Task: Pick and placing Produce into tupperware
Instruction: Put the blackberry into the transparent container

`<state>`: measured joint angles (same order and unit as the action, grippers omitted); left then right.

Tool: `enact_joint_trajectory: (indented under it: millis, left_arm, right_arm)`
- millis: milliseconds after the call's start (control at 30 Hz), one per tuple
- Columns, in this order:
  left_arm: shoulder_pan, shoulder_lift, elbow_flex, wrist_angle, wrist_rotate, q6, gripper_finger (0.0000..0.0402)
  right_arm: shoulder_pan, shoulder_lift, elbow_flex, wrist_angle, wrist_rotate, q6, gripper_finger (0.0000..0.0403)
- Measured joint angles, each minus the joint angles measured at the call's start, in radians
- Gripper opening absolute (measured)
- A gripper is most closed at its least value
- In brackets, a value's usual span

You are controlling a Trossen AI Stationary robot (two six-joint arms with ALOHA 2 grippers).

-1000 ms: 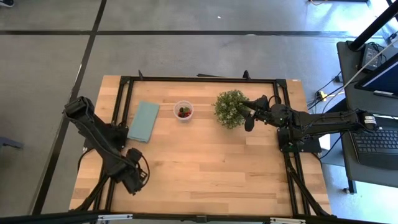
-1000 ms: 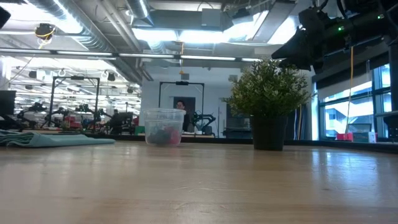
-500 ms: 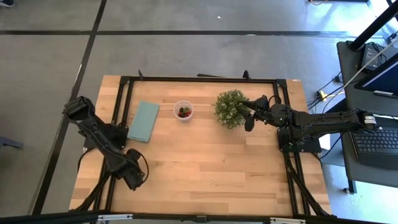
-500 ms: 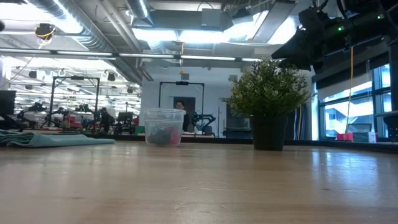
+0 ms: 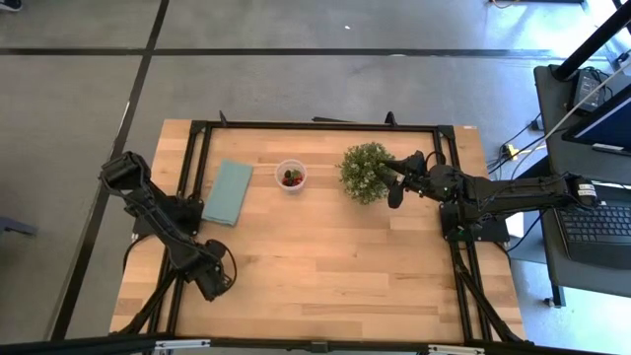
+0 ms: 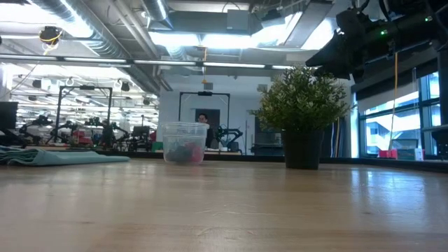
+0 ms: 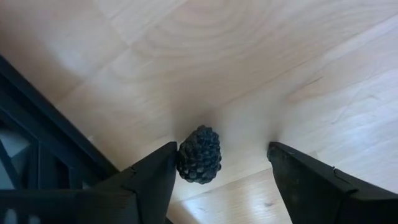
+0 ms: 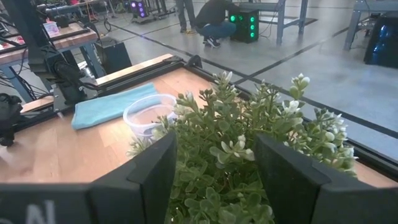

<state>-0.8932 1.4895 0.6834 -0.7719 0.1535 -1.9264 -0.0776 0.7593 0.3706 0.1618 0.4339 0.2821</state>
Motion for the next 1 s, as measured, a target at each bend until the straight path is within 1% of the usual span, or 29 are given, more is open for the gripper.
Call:
enact_joint_trajectory:
  millis: [167,567,767,1000]
  left_arm:
    - [0.0,0.002,-0.001,0.002,-0.002,0.0,0.0227]
    - [0.0,0.003,-0.002,0.006,-0.013,0.0,0.0158]
    - [-0.001,0.003,-0.002,0.002,-0.05,0.001,0.0123]
    - [0.004,0.003,-0.003,-0.008,-0.056,0.0,0.0084]
  right_arm:
    - [0.0,0.0,0.0,0.0,0.0,-0.002,0.0217]
    - [0.0,0.0,0.0,-0.003,0.0,-0.004,0.0217]
    - [0.0,0.0,0.0,-0.003,0.0,-0.004,0.0217]
    - [0.0,0.0,0.0,-0.009,0.0,-0.003,0.0217]
